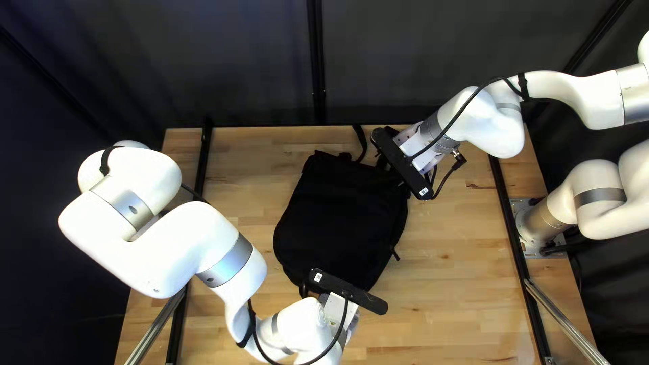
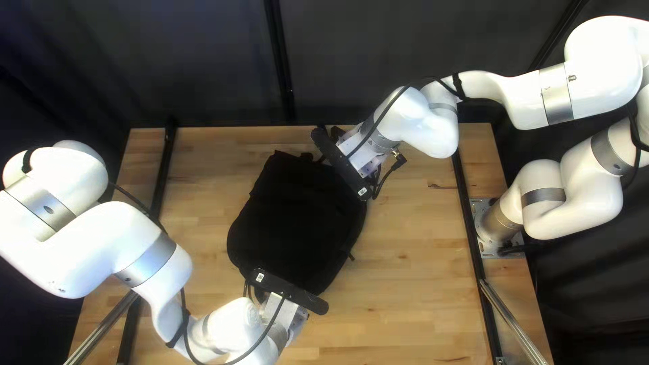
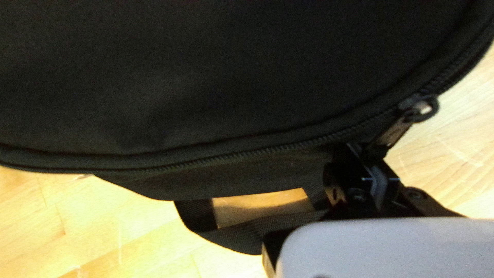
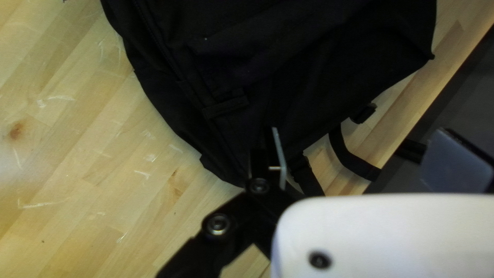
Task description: Remove a lunch box from a kids backpack
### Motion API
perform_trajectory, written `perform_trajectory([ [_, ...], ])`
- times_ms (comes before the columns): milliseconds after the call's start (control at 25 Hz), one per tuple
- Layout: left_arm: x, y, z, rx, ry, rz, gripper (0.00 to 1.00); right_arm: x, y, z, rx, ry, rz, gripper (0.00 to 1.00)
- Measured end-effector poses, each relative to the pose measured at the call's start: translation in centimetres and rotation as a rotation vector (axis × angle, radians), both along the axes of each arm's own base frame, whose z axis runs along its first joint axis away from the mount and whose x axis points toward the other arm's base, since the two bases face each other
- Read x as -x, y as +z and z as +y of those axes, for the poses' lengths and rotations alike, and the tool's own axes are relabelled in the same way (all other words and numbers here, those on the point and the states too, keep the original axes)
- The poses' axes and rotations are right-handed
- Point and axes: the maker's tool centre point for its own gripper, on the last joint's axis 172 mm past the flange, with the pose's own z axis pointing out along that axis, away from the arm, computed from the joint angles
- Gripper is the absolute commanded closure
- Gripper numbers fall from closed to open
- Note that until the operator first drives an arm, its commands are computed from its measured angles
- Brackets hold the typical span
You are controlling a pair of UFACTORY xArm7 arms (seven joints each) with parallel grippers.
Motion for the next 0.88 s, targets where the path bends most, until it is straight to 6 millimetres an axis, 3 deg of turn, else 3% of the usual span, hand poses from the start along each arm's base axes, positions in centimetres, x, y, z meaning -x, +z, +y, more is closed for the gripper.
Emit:
perform_trajectory([
  [400, -1.2, 1.4, -0.3, 0.016, -0.027, 0.003, 1.0, -0.1, -0.2, 0.7, 0.0, 0.006, 0.003, 0.0],
  [520, -1.3, 2.0, -0.1, 0.021, -0.037, 0.004, 1.0, -0.5, -1.1, 4.2, -0.011, 0.01, 0.012, 0.0],
  [720, -1.5, 1.4, 0.4, 0.024, -0.043, 0.007, 1.0, 1.4, -2.7, 11.9, -0.021, 0.026, -0.015, 0.0],
  [880, -1.3, 1.1, 0.3, 0.019, -0.043, 0.008, 1.0, 2.2, -3.1, 15.9, -0.007, 0.053, -0.054, 0.0],
])
